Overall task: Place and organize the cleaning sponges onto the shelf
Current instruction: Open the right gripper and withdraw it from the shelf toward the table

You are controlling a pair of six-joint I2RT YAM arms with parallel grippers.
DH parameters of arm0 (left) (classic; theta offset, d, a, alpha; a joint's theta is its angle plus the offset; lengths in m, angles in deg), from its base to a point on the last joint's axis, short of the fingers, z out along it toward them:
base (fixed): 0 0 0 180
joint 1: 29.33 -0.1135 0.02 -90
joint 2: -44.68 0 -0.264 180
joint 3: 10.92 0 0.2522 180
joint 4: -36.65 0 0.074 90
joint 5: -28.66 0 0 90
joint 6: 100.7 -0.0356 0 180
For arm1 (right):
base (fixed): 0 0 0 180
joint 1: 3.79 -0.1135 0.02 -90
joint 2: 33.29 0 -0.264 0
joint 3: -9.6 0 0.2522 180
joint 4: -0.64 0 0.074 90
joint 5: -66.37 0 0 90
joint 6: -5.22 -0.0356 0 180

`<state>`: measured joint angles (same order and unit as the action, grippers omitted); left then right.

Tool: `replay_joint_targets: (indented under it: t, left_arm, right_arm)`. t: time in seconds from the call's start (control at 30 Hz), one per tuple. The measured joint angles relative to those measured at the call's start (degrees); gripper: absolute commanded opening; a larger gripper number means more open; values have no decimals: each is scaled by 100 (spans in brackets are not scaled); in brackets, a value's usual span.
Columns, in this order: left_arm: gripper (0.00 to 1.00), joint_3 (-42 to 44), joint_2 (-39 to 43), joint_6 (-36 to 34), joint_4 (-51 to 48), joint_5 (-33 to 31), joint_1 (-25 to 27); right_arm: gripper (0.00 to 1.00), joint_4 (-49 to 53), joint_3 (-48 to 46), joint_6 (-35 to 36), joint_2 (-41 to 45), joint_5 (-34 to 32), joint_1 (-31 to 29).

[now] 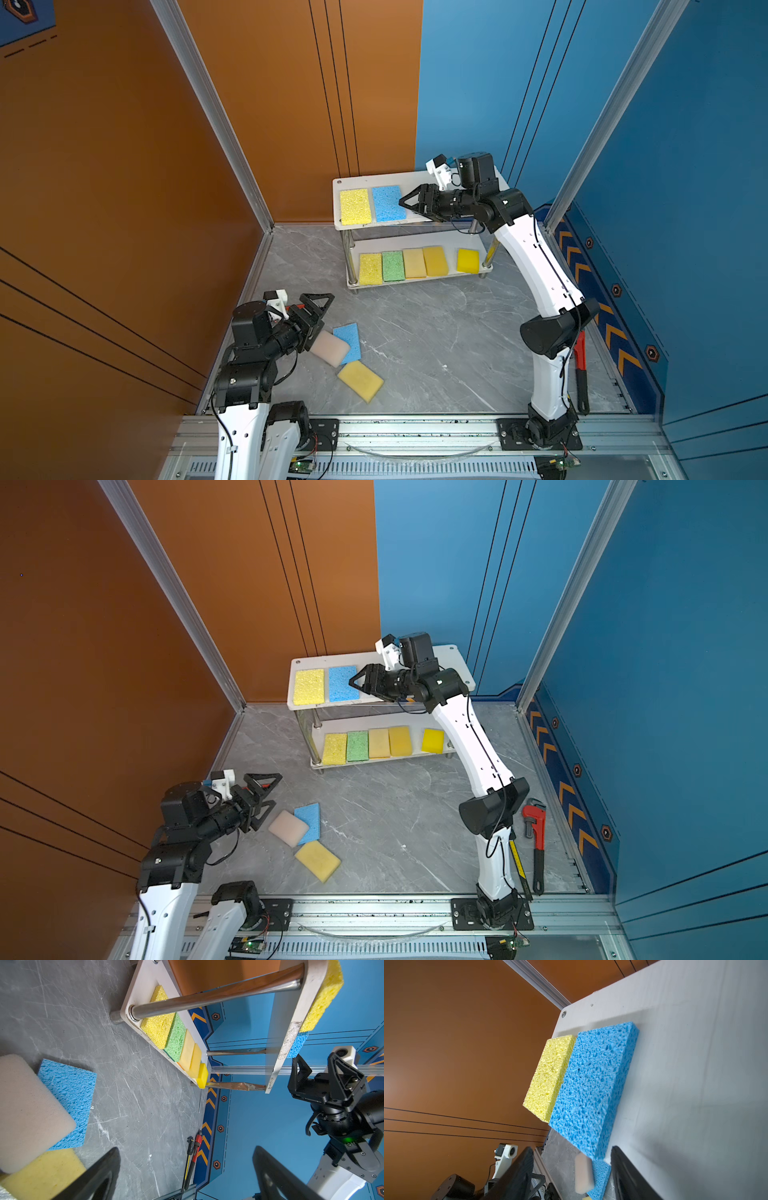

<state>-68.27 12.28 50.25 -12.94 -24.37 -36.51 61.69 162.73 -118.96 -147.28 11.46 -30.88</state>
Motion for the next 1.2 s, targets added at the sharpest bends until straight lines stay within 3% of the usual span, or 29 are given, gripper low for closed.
replay_joint_targets:
  t: [0.3,0.5,0.83,1.2]
  left_arm:
    - [99,162,256,57,-136,0,0]
    - [100,330,404,57,-317,-2,0]
    - [99,420,546,55,-654,-52,2]
    - [99,422,546,48,-883,-96,2]
  right_arm:
    - [66,22,-1613,420,1853,-96,-225]
    - [69,26,-3117,680,2673,-308,-824]
    - [72,31,-4815,1019,2861,-704,-1768]
    - [73,20,-5499,1309,2411,-798,-2109]
